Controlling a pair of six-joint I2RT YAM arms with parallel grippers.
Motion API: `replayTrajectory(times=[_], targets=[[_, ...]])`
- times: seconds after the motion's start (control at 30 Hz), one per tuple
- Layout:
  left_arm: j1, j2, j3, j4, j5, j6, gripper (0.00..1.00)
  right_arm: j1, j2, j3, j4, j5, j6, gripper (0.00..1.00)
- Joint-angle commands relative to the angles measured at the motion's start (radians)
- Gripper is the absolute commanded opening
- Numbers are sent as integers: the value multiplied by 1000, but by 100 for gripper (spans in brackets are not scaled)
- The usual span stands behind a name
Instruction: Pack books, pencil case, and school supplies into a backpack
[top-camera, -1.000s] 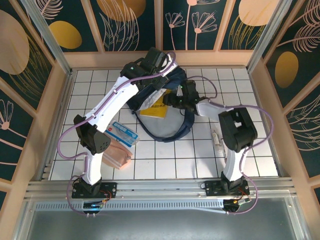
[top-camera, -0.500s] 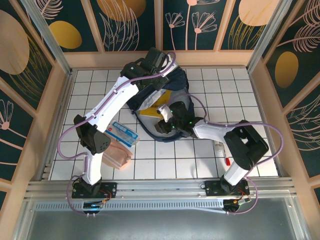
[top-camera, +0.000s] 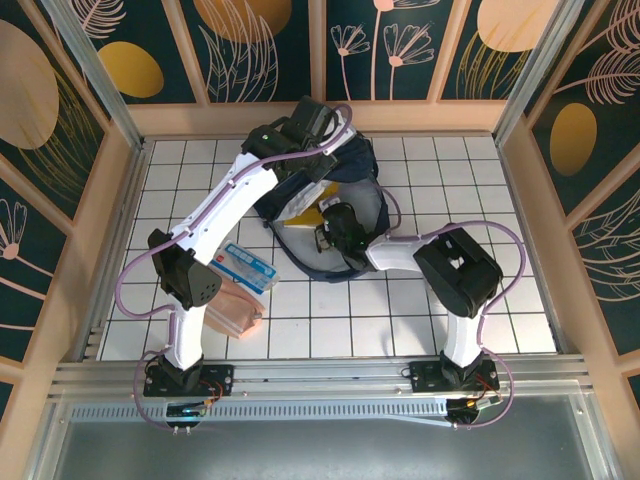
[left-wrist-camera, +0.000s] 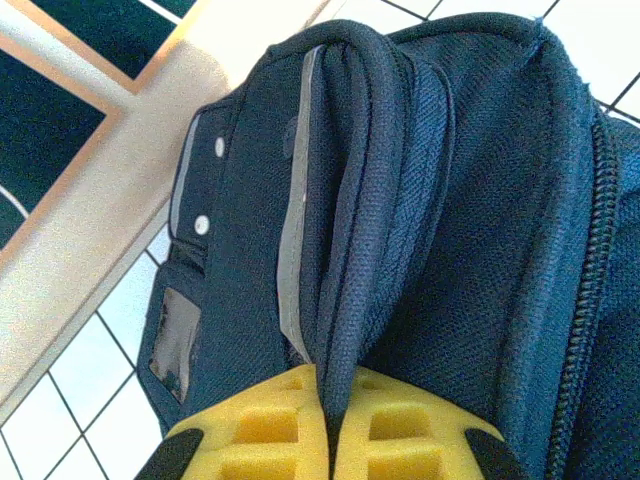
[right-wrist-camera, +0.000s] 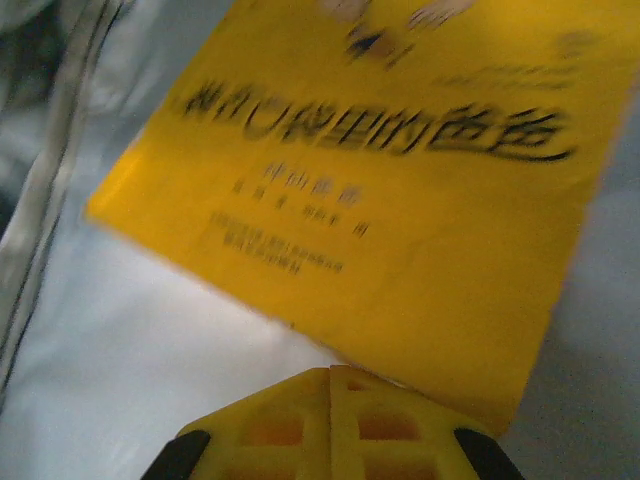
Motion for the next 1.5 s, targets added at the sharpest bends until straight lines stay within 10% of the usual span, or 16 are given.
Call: replayTrajectory(times=[0.0, 0.3, 0.67, 0.93, 1.33, 1.47], targets=[[-6, -23, 6, 79, 20, -8, 0, -27, 43, 81, 8, 222, 130, 4], [-7, -29, -20, 102, 51, -39, 0, -105, 154, 180, 69, 179, 341, 7], [-7, -61, -92, 154, 61, -57, 0, -123, -207, -120, 101, -194, 326, 27], [-7, -46, -90, 163, 68, -83, 0, -80, -239, -230, 181, -309, 605, 18], [-7, 3, -34, 140, 109, -111, 0, 19, -409, -304, 105, -267, 364, 31], [-7, 9, -45, 106, 106, -154, 44, 45, -646, -391, -74, -128, 310, 46]])
